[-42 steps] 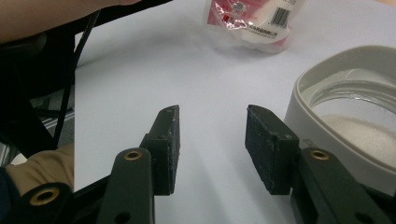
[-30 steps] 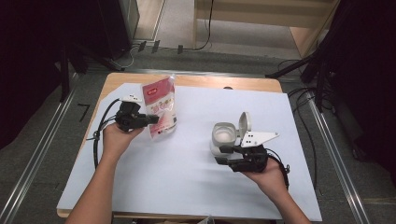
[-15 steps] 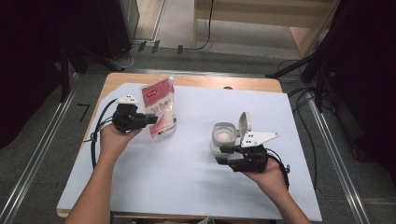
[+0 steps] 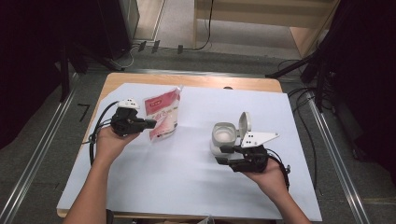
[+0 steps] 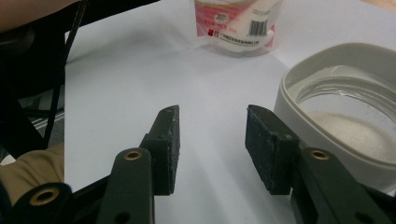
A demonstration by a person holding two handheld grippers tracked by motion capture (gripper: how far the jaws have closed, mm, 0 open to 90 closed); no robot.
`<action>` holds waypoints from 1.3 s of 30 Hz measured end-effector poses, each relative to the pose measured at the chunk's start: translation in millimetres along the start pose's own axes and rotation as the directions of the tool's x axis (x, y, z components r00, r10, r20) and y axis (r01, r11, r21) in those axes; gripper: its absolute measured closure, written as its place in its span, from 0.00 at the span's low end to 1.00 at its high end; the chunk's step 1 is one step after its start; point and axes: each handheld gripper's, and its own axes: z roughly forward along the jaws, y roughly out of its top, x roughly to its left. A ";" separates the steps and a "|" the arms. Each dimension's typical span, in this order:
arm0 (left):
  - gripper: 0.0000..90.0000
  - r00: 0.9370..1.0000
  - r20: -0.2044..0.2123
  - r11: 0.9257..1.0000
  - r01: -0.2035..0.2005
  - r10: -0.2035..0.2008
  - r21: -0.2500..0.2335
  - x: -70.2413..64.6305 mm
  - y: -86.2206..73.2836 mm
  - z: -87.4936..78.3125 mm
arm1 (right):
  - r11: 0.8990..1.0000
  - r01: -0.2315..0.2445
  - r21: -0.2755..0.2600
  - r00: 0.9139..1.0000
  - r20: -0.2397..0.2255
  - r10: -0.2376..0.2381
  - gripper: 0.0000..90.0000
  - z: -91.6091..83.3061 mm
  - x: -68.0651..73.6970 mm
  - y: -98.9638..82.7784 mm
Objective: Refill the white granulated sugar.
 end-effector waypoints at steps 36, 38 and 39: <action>0.46 0.999 0.043 0.999 0.016 -0.014 -0.046 2.4 -16.9 -19.7 | 0.998 -0.063 0.006 0.998 0.018 0.063 0.75 -41.0 -18.9 -2.9; 0.46 0.999 0.047 0.999 0.017 -0.015 -0.037 3.5 -18.7 -21.1 | 0.997 -0.071 0.004 0.997 0.024 0.071 0.78 -44.6 -20.7 -3.2; 0.46 0.999 0.047 0.999 0.018 -0.016 -0.034 4.1 -19.7 -22.3 | 0.998 -0.069 0.005 0.997 0.029 0.069 0.79 -46.2 -21.9 -3.2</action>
